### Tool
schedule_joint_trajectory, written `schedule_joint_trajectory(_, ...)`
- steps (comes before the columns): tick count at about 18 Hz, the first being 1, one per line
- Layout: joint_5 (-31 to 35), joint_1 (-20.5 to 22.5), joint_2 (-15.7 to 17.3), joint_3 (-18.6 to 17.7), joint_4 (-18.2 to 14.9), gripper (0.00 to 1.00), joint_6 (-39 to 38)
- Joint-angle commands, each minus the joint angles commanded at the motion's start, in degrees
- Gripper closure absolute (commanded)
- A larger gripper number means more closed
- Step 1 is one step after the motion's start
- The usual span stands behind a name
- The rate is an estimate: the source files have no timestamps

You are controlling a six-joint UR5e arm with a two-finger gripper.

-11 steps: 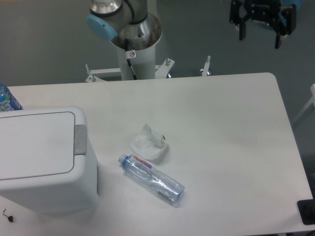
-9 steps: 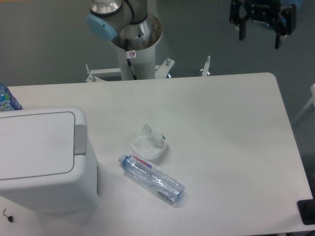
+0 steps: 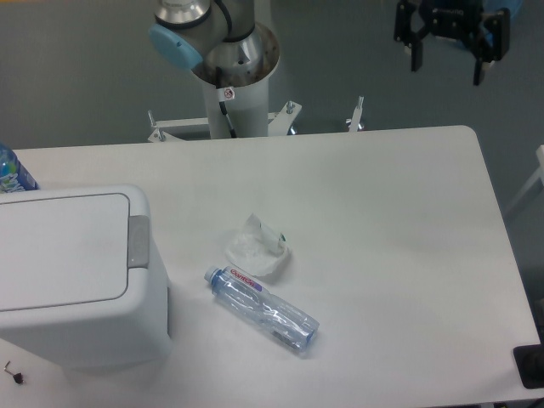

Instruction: Open the trash can

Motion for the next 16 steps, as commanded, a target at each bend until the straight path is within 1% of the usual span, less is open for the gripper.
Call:
schedule_joint_trajectory(1, 0.0, -1.23, -0.26, -0.09, 0.97, 0.0, -3.52)
schedule_joint_trajectory(3, 0.09, -3.78, -0.53, -0.18, 2.55, 0.0, -8.19)
schedule_joint_trajectory(7, 0.17, -6.5, -0.88, -0.09, 3.44, 0.0, -16.1)
schedule_joint_trajectory(9, 0.17, -9.22, -1.32, -0.18, 5.01, 0.0, -21.63)
schedule_joint_trajectory(12, 0.17, -13.44, -2.37, -0.18, 8.53, 0.0, -31.38)
schedule_joint_trajectory(15, 0.17, -17.57, -3.95, -0.18, 13.36, 0.0, -41.4)
schedule_joint_trajectory(16, 0.09, -18.89, -4.22, -0.18, 14.15, 0.0, -44.39)
